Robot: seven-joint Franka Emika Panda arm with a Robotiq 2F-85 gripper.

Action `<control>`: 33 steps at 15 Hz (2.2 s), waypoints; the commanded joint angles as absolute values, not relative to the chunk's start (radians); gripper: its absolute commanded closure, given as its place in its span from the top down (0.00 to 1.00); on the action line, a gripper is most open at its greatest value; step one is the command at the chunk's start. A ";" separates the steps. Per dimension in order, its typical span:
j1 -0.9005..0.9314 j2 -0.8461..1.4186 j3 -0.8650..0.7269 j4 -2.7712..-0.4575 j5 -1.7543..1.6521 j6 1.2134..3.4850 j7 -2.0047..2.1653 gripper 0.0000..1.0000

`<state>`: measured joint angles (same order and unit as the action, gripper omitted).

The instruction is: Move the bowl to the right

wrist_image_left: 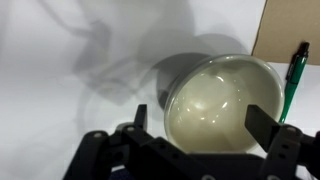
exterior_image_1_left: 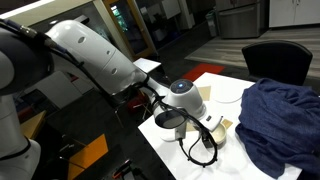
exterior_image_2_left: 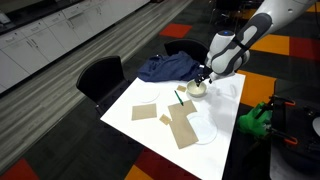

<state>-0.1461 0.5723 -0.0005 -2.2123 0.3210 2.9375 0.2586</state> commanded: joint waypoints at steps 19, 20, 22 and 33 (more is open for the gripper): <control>-0.359 0.716 0.168 -2.048 0.438 2.845 0.100 0.58; -0.361 0.717 0.168 -2.049 0.438 2.846 0.099 0.51; -0.364 0.716 0.165 -2.053 0.438 2.850 0.099 0.35; -0.363 0.692 0.100 -2.081 0.430 2.845 0.121 0.03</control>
<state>-0.3590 0.7173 0.1243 -2.0671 0.4204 2.8796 0.1322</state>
